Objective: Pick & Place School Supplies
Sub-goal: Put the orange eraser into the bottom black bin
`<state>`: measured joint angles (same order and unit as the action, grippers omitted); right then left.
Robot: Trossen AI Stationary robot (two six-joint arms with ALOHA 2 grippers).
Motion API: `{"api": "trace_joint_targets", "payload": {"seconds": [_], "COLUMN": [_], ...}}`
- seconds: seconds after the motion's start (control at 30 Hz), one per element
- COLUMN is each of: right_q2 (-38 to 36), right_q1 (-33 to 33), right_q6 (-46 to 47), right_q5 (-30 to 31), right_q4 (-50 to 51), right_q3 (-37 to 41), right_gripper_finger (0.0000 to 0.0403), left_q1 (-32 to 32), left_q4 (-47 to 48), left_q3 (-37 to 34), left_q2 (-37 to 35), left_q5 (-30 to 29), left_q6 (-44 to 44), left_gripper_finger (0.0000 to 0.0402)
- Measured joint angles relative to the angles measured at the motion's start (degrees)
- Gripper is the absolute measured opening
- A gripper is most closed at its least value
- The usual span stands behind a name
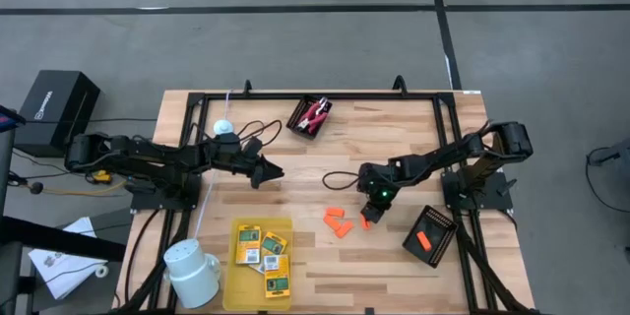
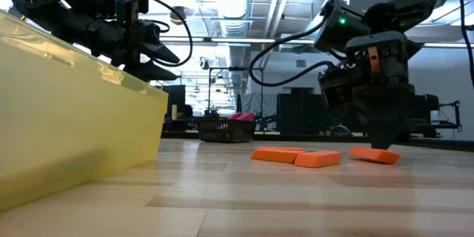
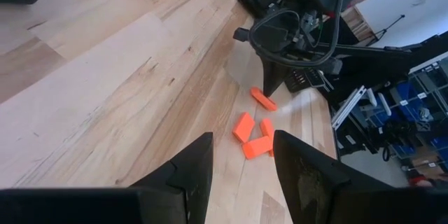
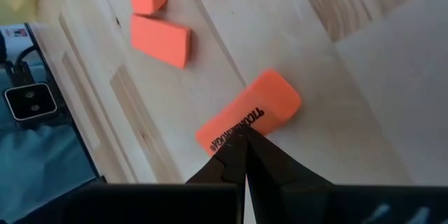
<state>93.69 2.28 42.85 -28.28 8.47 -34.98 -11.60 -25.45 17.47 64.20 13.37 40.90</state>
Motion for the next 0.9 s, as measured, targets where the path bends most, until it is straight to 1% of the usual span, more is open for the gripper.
{"api": "trace_joint_targets", "payload": {"seconds": [0.47, 0.63, 0.9], "right_q2": [0.13, 0.09, 0.09], "right_q1": [-1.67, -2.4, -3.22], "right_q6": [-1.75, -0.85, -2.16], "right_q5": [-0.83, -2.04, -2.25], "right_q4": [0.56, -2.32, -2.52], "right_q3": [1.26, 3.92, 4.1], "right_gripper_finger": [0.0, 0.0, 0.0], "left_q1": [0.0, 0.0, 0.0], "left_q4": [0.15, 0.24, 0.24], "left_q3": [0.0, 0.0, 0.0], "left_q2": [0.0, 0.0, 0.0], "left_q5": [0.0, 0.02, 0.0], "left_q6": [-0.15, -0.12, -0.1], "left_gripper_finger": [0.0145, 0.0145, 0.0145]}}
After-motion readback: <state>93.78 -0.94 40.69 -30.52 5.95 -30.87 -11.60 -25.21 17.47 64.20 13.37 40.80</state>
